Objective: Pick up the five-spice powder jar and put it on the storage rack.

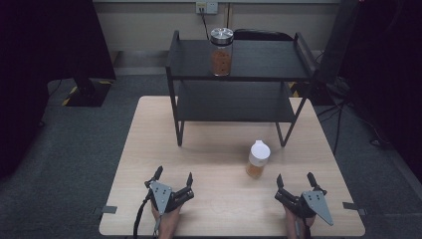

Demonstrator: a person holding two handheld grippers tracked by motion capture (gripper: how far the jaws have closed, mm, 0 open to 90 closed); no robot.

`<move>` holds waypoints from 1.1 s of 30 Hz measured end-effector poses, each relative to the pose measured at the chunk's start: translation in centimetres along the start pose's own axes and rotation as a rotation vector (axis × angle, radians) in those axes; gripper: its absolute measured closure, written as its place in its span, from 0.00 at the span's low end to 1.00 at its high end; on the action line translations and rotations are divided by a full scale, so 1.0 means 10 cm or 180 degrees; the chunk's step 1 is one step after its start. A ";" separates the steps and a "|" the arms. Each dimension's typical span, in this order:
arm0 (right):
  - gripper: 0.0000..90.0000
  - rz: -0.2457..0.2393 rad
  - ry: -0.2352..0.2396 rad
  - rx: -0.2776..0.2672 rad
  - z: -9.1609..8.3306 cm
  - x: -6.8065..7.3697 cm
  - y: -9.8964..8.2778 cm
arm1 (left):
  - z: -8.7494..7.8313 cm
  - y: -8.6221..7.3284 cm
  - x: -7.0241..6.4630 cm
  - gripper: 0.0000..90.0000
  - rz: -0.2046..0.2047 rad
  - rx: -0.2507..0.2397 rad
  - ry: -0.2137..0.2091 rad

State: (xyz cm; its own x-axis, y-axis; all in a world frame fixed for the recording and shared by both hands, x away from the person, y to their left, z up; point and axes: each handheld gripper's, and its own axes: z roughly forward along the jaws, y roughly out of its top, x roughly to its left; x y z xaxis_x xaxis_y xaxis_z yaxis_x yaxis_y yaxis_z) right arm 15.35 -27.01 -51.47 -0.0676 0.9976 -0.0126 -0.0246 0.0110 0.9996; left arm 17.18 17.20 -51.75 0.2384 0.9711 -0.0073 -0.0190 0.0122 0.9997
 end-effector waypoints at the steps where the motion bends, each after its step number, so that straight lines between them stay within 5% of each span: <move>1: 0.00 0.0000 -0.0001 0.0000 0.00 0.00 0.00 | 0.00 0.00 0.00 0.00 0.0000 0.0000 0.0000; 33: 0.00 0.0001 -0.0016 0.0002 0.00 0.01 0.00 | -0.01 0.00 -0.03 0.00 0.0001 0.0008 0.0025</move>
State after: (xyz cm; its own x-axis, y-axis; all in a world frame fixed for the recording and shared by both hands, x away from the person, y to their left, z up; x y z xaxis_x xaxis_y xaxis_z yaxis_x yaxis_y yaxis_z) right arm 15.35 -26.93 -51.47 -0.0624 0.9980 -0.0121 -0.0240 0.0106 0.9997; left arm 17.05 16.90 -51.71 0.2307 0.9730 -0.0070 -0.0166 0.0111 0.9998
